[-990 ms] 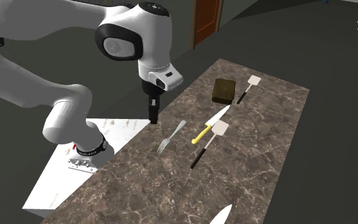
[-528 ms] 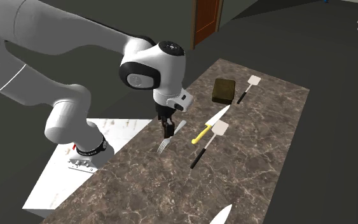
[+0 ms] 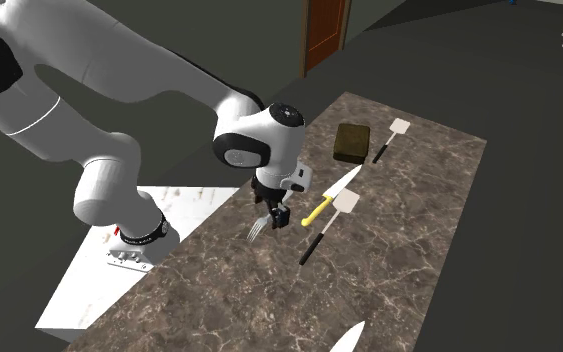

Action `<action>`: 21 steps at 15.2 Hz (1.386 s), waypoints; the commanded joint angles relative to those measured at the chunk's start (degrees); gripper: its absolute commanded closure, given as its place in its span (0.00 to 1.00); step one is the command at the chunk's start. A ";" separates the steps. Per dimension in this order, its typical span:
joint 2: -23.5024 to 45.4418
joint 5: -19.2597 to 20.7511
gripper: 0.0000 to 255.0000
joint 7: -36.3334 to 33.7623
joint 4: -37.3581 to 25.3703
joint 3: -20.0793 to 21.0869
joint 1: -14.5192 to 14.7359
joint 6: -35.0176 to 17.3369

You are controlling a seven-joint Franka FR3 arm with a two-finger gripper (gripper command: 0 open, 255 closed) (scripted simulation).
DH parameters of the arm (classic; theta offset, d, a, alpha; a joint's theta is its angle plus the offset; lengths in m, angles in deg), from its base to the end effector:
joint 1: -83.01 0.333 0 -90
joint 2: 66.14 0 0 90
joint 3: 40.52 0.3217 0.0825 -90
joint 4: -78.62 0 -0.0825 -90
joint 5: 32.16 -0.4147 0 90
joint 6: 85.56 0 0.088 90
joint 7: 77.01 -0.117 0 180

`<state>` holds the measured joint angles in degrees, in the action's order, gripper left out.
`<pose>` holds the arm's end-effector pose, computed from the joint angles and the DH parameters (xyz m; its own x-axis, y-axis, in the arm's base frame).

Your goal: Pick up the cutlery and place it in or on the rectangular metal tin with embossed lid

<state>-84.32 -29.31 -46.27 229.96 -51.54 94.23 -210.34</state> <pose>0.4069 0.0043 0.3100 0.8247 0.5535 -0.1166 0.5452 -0.8327 -0.0968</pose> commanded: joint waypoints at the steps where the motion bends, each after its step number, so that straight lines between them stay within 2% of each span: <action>1: 1.27 -0.12 0.00 0.57 0.79 -0.23 0.10 -2.06; 5: 3.69 -0.43 0.00 0.87 2.73 -0.45 0.25 -6.39; 13: 3.69 -0.43 0.00 0.87 2.73 -0.45 0.25 -6.38; 14: 3.69 -0.43 1.00 0.87 2.73 -0.45 0.25 -6.38; 21: 3.71 -0.41 1.00 0.92 2.73 -0.49 0.22 -6.41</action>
<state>-80.65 -29.74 -45.36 232.65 -52.00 94.46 -216.75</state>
